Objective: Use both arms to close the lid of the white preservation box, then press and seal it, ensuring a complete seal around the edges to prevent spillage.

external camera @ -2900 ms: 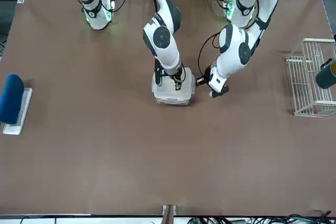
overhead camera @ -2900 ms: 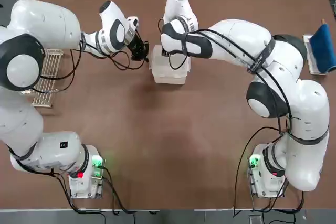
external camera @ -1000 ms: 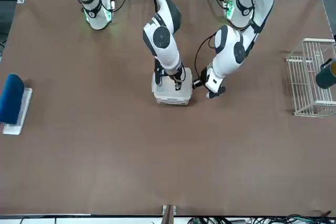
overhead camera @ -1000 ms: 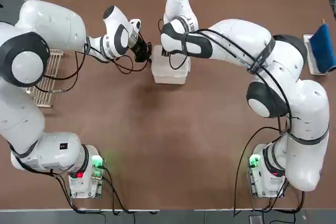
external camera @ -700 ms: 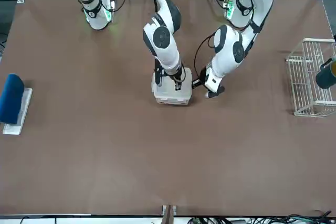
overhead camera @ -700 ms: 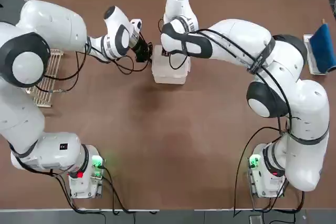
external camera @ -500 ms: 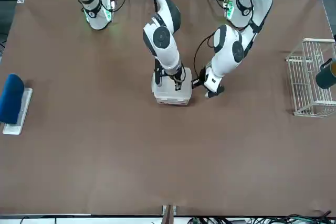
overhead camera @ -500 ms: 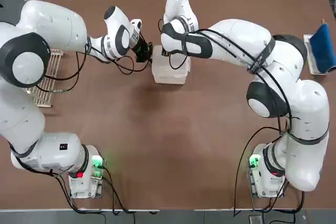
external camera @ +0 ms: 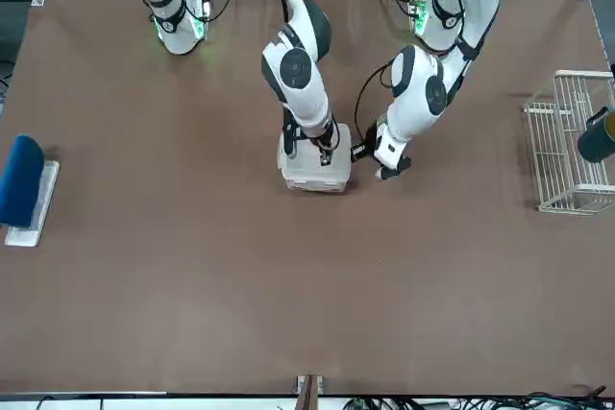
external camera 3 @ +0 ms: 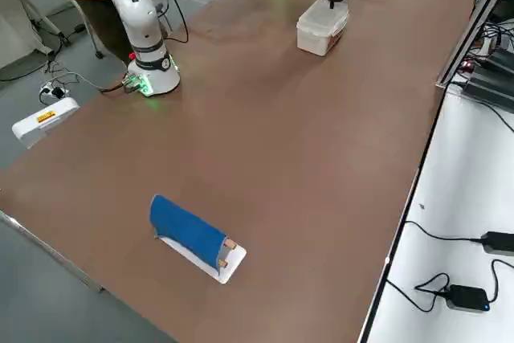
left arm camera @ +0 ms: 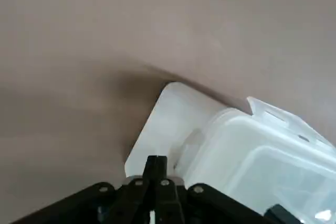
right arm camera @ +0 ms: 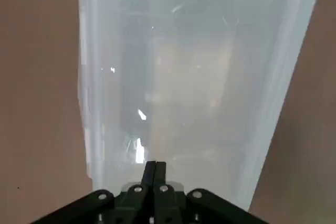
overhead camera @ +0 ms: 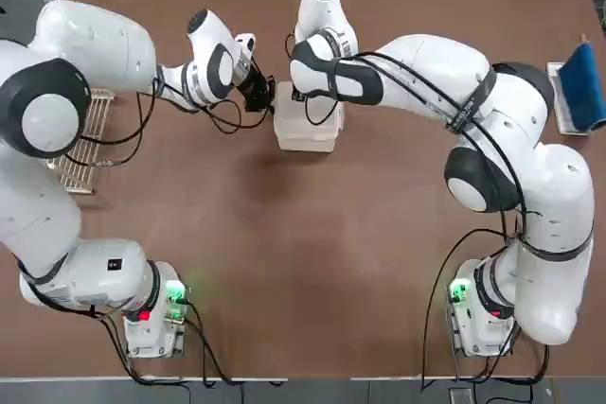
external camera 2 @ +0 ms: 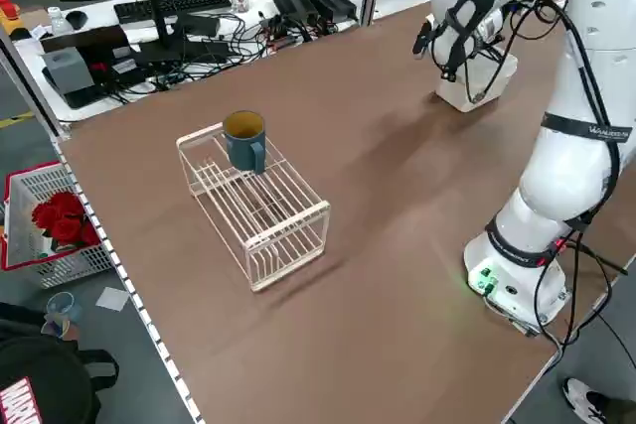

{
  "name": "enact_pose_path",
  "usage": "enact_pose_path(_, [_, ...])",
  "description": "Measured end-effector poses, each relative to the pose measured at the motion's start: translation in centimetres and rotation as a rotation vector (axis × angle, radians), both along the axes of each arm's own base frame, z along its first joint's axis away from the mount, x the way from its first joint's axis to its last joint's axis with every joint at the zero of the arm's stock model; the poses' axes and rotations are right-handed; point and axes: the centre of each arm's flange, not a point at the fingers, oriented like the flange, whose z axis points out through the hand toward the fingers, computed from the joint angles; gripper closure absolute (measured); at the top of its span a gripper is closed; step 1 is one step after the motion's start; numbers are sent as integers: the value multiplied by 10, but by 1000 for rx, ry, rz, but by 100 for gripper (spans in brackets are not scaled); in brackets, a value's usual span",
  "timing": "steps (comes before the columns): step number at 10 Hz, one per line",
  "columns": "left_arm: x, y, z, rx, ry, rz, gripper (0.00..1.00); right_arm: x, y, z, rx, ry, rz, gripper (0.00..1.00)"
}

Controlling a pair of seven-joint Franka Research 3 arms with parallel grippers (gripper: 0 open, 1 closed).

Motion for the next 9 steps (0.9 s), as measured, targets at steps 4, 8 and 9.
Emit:
enact_pose_path(4, [22, 47, 45, 76, 49, -53, 99, 1, -5, 33, 5, 15, 6, 99])
enact_pose_path(8, [37, 31, 101, 66, 39, 64, 99, 26, -63, 71, -69, 82, 159, 99])
enact_pose_path(9, [42, 26, 116, 58, 36, 88, 99, 45, -99, 73, -77, 102, 203, 99])
